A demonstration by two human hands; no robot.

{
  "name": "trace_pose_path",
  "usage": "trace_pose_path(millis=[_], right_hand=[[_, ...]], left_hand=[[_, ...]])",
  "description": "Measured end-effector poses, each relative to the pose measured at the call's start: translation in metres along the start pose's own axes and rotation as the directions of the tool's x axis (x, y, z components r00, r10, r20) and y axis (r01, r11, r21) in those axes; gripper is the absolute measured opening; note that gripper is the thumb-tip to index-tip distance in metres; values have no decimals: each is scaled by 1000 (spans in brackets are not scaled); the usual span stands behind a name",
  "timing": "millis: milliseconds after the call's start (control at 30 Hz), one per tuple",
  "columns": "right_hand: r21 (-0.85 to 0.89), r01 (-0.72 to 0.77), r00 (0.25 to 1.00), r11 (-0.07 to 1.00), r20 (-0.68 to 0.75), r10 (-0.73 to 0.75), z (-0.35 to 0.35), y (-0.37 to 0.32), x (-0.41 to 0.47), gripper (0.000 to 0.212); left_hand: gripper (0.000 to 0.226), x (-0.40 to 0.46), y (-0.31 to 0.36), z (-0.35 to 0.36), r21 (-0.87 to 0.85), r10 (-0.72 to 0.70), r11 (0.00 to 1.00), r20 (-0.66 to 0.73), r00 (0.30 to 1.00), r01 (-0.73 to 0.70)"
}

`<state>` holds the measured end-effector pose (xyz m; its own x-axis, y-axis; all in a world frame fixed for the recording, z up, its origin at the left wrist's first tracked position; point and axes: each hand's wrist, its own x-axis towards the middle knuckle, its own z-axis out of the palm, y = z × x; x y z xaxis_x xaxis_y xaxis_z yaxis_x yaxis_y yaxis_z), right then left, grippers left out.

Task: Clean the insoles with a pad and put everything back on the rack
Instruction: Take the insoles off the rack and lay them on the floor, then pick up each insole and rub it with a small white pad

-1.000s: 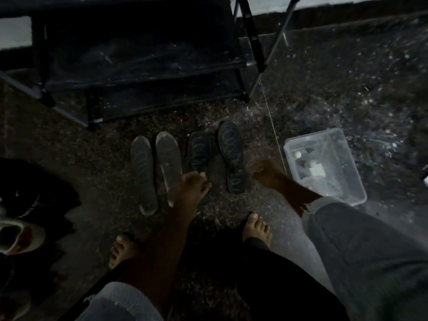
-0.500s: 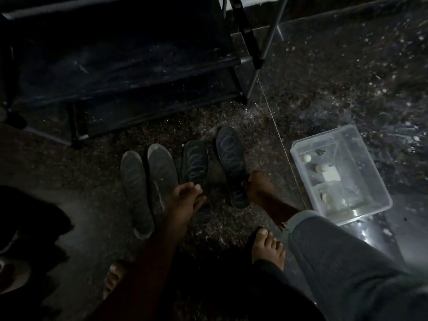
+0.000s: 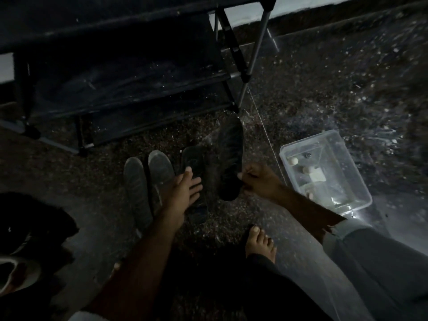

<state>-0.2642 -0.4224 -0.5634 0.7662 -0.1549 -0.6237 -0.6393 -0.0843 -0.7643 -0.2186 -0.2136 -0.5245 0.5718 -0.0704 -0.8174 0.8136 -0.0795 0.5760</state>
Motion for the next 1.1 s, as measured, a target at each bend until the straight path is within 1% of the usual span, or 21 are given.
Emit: trace_pose_path(millis=[67,100,167,233,367,467,533,567,600,633,667,700,733,767,800,833,900,933,967,1033,1100], right_hand=[[142,40,990,989,129,-58,-3,-20,-25,18],[185,27,977,982,204,-66,-3,-27,-35,14],[225,-13,940,974,335,-65,-3,-36,-52,10],[222,-35,905,975,420,-63,0,-42,-66,10],[296,-60,866,953,490,-97,10,-45,-84,12],[289,-62,869,955,486,-91,11,-38,-88,10],[259,-54,886,964,458,-74,4,-30,-88,6],[224,-22,905,974,418,-75,-3,-24,-88,6],[147,50,940,988,326,-96,-13,-14,-85,8],[14,139,972,990,187,-139,-27,-3,-82,10],[-144,184,983,972,23,-183,-43,11,-77,11],[-275,159,968,948,-148,-205,-62,28,-71,11],[-351,71,933,934,-309,-187,-80,44,-67,11],[-372,-39,885,927,-445,-141,-99,59,-63,10],[-368,-142,841,919,-535,-84,-115,74,-60,10],[-382,-227,822,896,-569,-34,-129,87,-57,10],[-499,-328,854,802,-519,27,-145,104,-54,13],[-550,-349,874,759,-483,52,-148,109,-52,16],[-569,-361,886,739,-457,81,-149,111,-50,19],[-583,-364,905,726,-404,130,-149,118,-46,26],[-630,-340,927,699,-350,136,-146,120,-41,33]], left_hand=[[64,-9,10,9,-54,-6,999,50,999,9],[67,-15,16,14,-107,-9,994,83,996,18],[70,-24,26,22,-239,12,970,195,981,35],[76,-29,33,27,-348,65,936,296,953,45],[91,-32,40,25,-420,112,902,446,888,97],[92,-33,36,26,-453,120,877,525,843,158],[88,-31,31,28,-457,120,877,511,851,150],[87,-29,29,29,-459,125,877,500,857,139],[87,-28,28,31,-460,128,878,490,862,131],[88,-27,27,32,-457,127,881,482,867,125],[88,-25,25,32,-453,122,883,472,873,122],[88,-24,23,32,-448,117,886,465,878,119],[88,-23,21,32,-443,112,888,460,881,118],[88,-22,19,32,-441,109,890,456,883,118],[88,-21,18,32,-437,107,892,454,884,116],[88,-20,16,32,-433,106,894,451,886,114],[88,-19,12,33,-426,100,897,448,889,114],[88,-19,10,33,-426,95,897,444,891,116],[88,-19,8,33,-426,90,897,439,894,118],[87,-17,3,33,-424,86,898,433,897,119],[87,-15,2,32,-421,83,899,429,899,118]])
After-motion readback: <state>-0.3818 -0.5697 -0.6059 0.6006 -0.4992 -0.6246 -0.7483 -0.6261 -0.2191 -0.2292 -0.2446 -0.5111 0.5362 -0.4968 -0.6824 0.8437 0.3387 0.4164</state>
